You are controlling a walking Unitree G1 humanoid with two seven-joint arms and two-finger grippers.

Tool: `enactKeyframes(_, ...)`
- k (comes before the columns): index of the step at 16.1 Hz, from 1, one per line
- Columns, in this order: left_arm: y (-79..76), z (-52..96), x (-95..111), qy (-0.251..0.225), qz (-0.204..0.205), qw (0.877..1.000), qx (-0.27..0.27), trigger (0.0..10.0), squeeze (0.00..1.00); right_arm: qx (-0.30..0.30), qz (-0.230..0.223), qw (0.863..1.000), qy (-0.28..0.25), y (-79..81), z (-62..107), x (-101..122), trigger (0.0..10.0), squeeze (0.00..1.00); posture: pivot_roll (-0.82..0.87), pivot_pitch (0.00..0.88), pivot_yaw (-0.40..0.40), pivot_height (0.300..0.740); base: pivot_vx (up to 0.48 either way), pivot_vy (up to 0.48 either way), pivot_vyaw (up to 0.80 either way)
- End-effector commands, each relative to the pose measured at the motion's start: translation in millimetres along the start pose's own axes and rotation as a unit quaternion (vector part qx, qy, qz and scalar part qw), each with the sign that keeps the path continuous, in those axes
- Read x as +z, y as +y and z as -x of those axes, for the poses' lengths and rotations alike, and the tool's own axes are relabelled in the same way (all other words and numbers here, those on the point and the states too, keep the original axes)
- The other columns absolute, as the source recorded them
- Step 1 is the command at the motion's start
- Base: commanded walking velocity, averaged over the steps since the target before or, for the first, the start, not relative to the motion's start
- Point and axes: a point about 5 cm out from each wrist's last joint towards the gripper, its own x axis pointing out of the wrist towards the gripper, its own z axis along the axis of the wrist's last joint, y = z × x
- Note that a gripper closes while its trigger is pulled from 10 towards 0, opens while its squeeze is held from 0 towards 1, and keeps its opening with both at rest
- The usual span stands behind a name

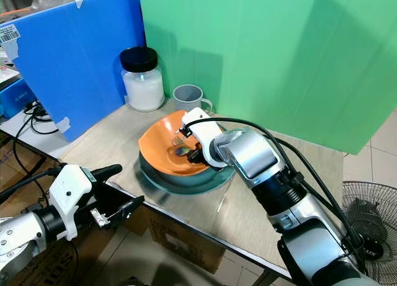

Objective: Setting the table

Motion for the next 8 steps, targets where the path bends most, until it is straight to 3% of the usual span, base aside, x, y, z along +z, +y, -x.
enactKeyframes(1, -1.0, -0.1, -2.1, 0.006, -0.004, 1.000, -0.006, 10.0, 0.00, -0.010, 0.008, 1.000, 0.001, -2.4, 2.1, 5.3, 0.0, 0.00, 0.13, 0.000, 0.004, 0.740, 0.000, 0.000, 0.00)
enactKeyframes(8, -3.9, -0.9, -0.3, 0.004, -0.006, 1.000, -0.012, 10.0, 0.00, -0.012, 0.019, 1.000, 0.014, -1.7, 0.3, 1.5, 0.0, 0.00, 0.13, 0.000, 0.000, 0.740, 0.000, 0.000, 0.00)
